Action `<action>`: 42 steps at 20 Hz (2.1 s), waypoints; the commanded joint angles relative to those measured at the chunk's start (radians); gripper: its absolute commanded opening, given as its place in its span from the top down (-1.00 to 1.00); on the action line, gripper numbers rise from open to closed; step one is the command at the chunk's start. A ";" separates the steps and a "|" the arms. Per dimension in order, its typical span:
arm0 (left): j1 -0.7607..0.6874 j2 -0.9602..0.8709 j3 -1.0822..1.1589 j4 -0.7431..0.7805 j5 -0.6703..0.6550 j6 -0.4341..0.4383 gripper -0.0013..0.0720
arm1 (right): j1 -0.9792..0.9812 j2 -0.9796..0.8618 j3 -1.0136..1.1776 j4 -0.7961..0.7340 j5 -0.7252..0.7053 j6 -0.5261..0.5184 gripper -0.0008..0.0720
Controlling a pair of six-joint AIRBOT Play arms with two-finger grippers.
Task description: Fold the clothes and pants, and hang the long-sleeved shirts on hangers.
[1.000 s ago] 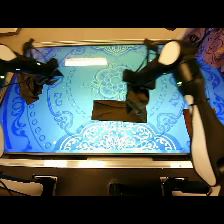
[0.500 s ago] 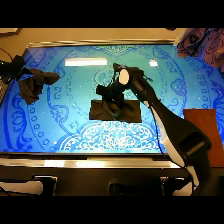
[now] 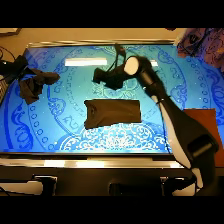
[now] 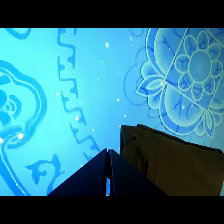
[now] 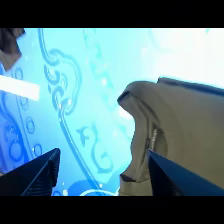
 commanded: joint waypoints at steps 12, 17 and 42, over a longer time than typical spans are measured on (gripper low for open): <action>-0.019 0.001 0.000 0.000 0.032 0.001 0.92 | -0.701 0.120 -0.527 0.314 0.290 -0.615 -0.69; -0.019 0.000 0.000 0.000 0.054 0.019 0.92 | -0.653 0.056 -0.767 0.454 0.127 -0.760 -0.60; -0.021 -0.001 0.000 -0.001 0.006 0.019 0.92 | -0.620 0.063 -0.212 0.121 0.056 -0.287 0.91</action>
